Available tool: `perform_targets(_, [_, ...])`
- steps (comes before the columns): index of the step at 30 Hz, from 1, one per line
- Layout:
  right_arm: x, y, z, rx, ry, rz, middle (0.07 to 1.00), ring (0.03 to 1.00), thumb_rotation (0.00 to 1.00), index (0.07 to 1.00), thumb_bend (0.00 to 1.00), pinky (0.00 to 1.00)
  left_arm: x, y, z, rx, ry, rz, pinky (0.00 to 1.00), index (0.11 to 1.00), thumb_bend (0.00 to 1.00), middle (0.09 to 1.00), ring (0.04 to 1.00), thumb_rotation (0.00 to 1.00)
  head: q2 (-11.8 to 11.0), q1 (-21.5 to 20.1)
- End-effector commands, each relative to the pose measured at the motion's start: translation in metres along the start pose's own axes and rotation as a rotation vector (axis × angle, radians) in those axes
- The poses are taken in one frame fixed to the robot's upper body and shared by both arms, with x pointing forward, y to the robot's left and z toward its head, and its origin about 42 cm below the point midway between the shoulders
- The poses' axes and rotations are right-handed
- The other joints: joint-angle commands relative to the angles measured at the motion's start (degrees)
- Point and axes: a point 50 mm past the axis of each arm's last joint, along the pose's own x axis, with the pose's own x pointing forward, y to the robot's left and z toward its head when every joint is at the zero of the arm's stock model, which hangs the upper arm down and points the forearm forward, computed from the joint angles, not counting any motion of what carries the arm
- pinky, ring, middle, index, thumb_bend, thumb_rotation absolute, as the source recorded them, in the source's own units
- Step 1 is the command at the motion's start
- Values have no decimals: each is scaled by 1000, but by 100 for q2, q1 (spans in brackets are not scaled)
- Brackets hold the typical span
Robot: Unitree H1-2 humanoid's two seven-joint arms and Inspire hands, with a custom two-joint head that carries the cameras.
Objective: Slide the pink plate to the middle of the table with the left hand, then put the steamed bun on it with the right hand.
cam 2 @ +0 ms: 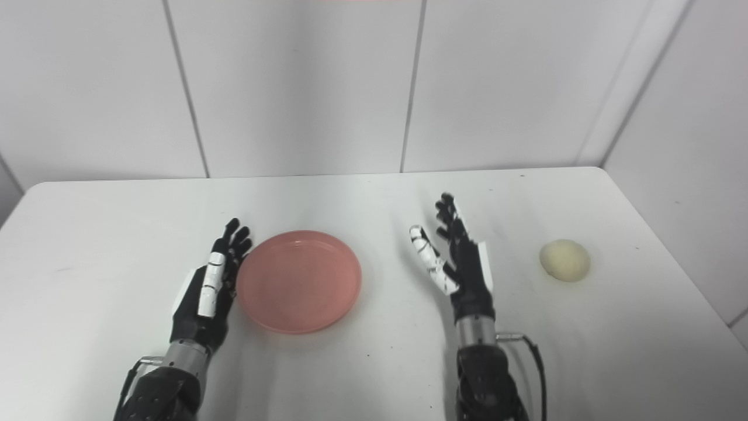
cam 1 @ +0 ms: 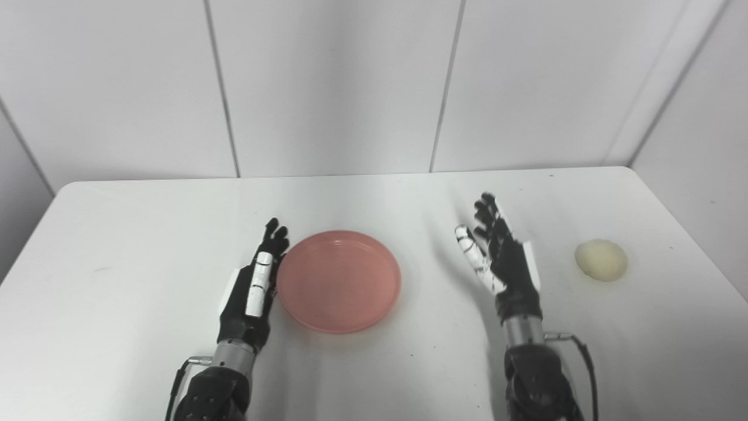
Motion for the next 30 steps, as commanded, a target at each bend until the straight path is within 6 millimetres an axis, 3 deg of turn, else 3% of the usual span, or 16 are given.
perform_targets(1, [21, -19, 23, -75, -94, -81, 899, 900, 513, 916, 520, 869, -6, 8, -11, 18, 23, 15, 1000, 999, 622, 1000, 1000, 1000, -36, -85])
perform_targets(5, [38, -56, 32, -161, -124, -184, 881, 858, 403, 896, 591, 786, -5, 12, -13, 21, 30, 23, 1000, 1000, 619, 1000, 1000, 1000, -91, -251])
perform_targets(10, [46, -92, 46, -298, -119, -252, 895, 846, 390, 913, 586, 774, -4, 20, -14, 26, 50, 23, 1000, 1000, 622, 1000, 1000, 1000, -195, -683])
perform_targets(12, [49, -104, 49, -399, -104, -272, 849, 823, 387, 882, 621, 743, -5, 24, -14, 41, 61, 20, 1000, 1000, 618, 1000, 1000, 1000, -243, -856])
perform_targets(15, [51, -112, 50, -503, -47, -315, 825, 824, 391, 852, 698, 749, -5, 33, -16, 46, 65, 13, 1000, 1000, 644, 1000, 1000, 1000, -291, -1074])
perform_targets(20, [53, -117, 50, -642, 9, -349, 825, 806, 415, 847, 731, 714, -2, 44, -20, 28, 75, 11, 1000, 1000, 630, 1000, 1000, 1000, -375, -1361])
perform_targets(21, [54, -118, 49, -667, 16, -354, 818, 793, 470, 841, 756, 690, -1, 46, -22, 23, 76, 14, 1000, 1000, 628, 1000, 1000, 1000, -405, -1418])
perform_targets(30, [56, -130, 47, -773, 93, -424, 831, 791, 437, 840, 733, 678, 3, 55, -24, 44, 81, 1, 1000, 1000, 631, 1000, 1000, 1000, -466, -1562])
